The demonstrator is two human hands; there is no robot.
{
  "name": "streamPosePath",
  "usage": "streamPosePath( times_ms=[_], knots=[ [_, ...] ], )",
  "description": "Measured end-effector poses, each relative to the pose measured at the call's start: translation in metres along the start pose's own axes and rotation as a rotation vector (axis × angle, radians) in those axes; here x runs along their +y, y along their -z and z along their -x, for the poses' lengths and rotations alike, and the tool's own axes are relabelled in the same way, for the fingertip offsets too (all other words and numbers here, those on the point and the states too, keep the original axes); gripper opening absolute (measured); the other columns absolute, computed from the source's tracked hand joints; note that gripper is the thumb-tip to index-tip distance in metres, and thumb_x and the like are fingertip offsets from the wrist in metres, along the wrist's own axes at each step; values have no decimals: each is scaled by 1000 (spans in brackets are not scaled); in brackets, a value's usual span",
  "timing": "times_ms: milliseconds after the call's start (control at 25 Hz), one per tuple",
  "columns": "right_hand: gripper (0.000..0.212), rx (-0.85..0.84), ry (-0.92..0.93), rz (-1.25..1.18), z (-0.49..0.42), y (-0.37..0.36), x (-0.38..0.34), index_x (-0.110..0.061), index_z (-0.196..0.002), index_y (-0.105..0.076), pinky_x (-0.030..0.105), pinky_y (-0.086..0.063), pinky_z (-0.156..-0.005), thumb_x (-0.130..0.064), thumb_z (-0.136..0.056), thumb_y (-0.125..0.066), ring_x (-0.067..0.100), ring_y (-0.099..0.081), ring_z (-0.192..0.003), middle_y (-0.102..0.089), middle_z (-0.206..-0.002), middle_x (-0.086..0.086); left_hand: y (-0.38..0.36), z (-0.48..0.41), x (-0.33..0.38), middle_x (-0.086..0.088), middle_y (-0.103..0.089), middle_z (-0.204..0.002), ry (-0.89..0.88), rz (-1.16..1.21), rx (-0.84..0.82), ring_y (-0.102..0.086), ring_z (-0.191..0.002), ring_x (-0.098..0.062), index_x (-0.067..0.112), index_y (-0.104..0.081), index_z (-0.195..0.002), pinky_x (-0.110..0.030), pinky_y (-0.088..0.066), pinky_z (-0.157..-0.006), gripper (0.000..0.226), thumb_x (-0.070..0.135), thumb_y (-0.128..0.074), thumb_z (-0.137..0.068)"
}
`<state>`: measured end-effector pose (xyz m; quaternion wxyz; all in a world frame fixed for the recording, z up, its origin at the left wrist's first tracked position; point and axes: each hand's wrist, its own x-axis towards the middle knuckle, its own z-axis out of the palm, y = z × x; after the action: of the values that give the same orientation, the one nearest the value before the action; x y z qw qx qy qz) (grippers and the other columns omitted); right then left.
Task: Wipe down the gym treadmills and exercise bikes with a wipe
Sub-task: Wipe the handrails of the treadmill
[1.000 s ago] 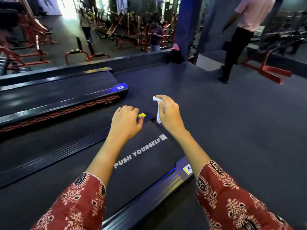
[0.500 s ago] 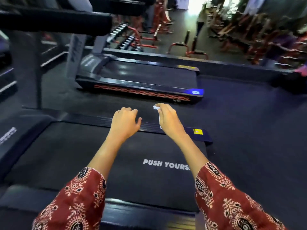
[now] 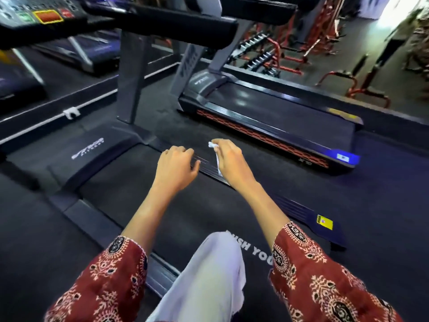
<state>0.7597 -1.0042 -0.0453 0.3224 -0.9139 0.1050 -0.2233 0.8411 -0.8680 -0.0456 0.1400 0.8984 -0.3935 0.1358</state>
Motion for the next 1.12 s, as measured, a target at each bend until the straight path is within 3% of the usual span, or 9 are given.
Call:
streamPosePath(
  times_ms=[200,440,600,880,1120],
  knots=[
    [27,-49,86,-49,-60,-22,8,1,-122,-57,34,-42,-92,-7,-102,-40,29,-55,-110,-58,-121,18,-5,-34,-19,-16,-66,-90,115,-58,65,-58,-92,-36,1,-65,-92,-39,-41,-75,26,27,-58,-88],
    [27,-125,220,-147,-166,-58,8,2,-118,-59,34,-44,-90,-10,-102,-40,29,-57,-105,-61,-115,17,-12,-96,-75,-14,-64,-90,274,-94,111,-57,-92,-35,2,-64,-92,-37,-37,-73,27,28,-56,-89],
    [27,-242,271,-189,-256,-65,-25,2,-116,-60,20,-38,-85,-9,-102,-41,28,-58,-101,-61,-113,18,18,-160,-116,-19,-65,-95,403,-64,58,-57,-95,-38,1,-66,-103,-40,-41,-76,29,25,-59,-87],
    [27,-362,347,-248,-361,-61,-110,3,-117,-61,15,-35,-86,-10,-102,-41,27,-58,-102,-62,-114,17,118,-224,-182,-20,-66,-94,559,-105,95,-59,-92,-39,0,-65,-91,-41,-41,-73,23,21,-62,-84],
    [26,-448,487,-330,-412,-92,-188,6,-113,-62,20,-36,-90,-2,-99,-43,33,-59,-103,-64,-111,20,173,-220,-229,-21,-63,-70,725,-178,68,-61,-70,-39,-4,-65,-76,-40,-46,-60,21,13,-76,-69]
  ],
)
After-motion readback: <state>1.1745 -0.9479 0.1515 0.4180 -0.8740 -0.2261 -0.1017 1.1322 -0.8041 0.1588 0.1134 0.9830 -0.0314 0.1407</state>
